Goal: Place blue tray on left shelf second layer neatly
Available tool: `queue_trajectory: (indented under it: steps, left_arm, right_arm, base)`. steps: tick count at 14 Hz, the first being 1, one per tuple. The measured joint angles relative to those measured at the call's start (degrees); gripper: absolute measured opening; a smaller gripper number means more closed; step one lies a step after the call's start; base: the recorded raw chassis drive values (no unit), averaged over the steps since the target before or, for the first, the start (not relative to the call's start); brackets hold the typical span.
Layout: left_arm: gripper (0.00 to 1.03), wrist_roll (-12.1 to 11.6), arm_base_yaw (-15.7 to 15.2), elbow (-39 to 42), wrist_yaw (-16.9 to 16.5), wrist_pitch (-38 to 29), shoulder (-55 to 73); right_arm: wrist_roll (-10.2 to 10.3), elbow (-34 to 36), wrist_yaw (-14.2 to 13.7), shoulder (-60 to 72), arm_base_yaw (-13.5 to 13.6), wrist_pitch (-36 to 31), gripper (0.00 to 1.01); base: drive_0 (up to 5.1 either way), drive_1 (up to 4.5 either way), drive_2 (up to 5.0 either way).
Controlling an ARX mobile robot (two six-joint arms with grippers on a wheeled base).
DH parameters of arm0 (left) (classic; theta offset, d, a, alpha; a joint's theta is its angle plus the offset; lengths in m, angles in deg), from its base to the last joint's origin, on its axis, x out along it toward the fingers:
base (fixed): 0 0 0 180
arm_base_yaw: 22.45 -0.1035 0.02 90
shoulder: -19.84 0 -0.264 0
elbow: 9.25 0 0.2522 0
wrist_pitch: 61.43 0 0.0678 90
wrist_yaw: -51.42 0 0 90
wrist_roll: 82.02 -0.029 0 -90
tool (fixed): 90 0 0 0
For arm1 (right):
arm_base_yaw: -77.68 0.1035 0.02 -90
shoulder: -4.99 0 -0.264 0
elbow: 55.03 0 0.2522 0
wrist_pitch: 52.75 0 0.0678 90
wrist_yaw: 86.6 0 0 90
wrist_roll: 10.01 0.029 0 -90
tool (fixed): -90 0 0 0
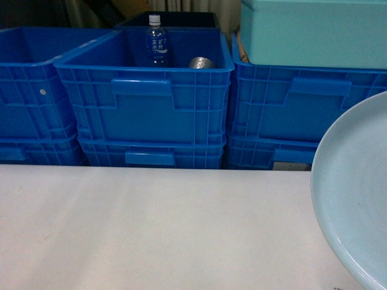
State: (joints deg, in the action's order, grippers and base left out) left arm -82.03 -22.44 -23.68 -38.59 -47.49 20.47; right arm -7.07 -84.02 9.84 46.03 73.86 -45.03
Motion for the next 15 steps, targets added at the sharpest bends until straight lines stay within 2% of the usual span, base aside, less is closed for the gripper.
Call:
queue_trajectory:
  steps: [1,2,15]
  left_arm:
    - [0.98,0.0,0.0,0.0,0.07,0.02,0.0]
    - [0.98,0.0,0.0,0.0,0.04,0.02,0.0]
    - [0.98,0.0,0.02,0.0,0.28,0.17,0.0]
  right_arm:
    - [0.0,0.55,-2.6,-0.76,0.07,0.26,0.02]
    - [0.0,0.55,-2.8,-0.79,0.07,0.2,0.02]
    - [0.0,0.59,-2.8,-0.83,0.07,0.07,0.02]
  base:
    - [0.0,0.0,0.0]
    - [0.0,0.0,0.0]
    - [-0.3,-0.26,-0.3]
